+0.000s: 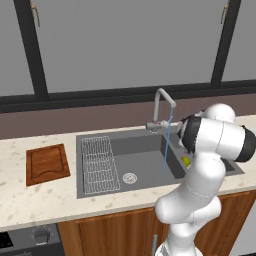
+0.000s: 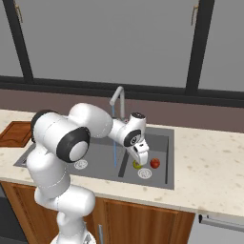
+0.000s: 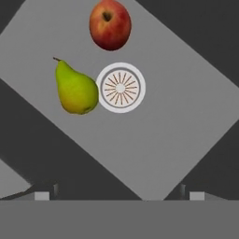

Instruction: Pick the apple, pear from the sink and place them on the cutting board to airdry. Then turn off the sink faucet.

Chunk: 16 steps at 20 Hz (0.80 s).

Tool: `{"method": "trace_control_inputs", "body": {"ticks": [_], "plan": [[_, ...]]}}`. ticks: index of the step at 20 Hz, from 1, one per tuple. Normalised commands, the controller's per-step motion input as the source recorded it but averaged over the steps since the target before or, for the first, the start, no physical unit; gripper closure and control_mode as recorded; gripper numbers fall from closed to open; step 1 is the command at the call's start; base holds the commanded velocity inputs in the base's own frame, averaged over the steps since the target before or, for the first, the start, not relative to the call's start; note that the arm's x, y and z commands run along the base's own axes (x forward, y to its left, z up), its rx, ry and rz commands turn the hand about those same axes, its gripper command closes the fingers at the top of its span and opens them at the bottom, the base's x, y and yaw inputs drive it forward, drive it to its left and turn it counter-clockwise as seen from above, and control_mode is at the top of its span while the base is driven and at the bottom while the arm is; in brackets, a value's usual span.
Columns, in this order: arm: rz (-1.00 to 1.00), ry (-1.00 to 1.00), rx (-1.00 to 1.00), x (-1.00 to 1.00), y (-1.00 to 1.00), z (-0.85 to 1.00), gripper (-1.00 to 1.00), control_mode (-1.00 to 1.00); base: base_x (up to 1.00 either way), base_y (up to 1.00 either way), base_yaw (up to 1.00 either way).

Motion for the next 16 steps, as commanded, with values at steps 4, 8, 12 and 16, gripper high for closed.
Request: {"method": "trace_control_inputs", "body": {"ticks": [4,8,12,16], "plan": [[-0.01,0.0,0.02,0.16,-0.07,-0.21,-1.0,-1.0,0.0,0.0,0.0],[-0.01,0.0,0.02,0.14,-0.06,-0.16,-1.0,-1.0,0.0,0.0,0.0],[0.0,0.0,0.01,0.19,-0.01,-0.12,-1.0,-1.0,0.0,0.0,0.0],[0.0,0.01,0.0,0.26,0.0,-0.14,-1.0,-1.0,0.0,0.0,0.0]]}}
